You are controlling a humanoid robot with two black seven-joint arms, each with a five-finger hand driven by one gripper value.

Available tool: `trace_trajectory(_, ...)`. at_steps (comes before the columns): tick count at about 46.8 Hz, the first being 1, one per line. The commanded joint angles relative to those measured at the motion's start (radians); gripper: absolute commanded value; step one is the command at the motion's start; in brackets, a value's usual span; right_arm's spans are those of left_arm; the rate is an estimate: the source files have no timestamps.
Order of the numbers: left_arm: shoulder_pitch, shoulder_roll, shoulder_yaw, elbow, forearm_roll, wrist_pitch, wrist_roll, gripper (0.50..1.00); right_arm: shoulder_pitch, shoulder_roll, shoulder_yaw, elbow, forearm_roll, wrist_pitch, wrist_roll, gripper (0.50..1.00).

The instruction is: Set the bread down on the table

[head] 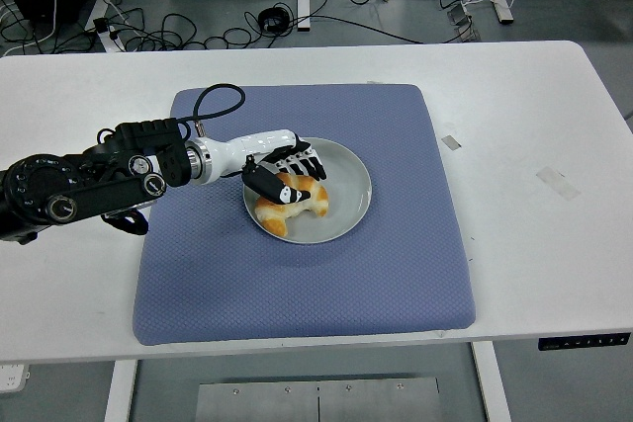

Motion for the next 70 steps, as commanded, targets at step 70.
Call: trace_trajectory(70,-0.003,0.155,-0.098,0.153,-0.017,0.000,-0.008,0.587,0.000,0.000,0.000,0.000,0.000,0.000,0.001,1.000)
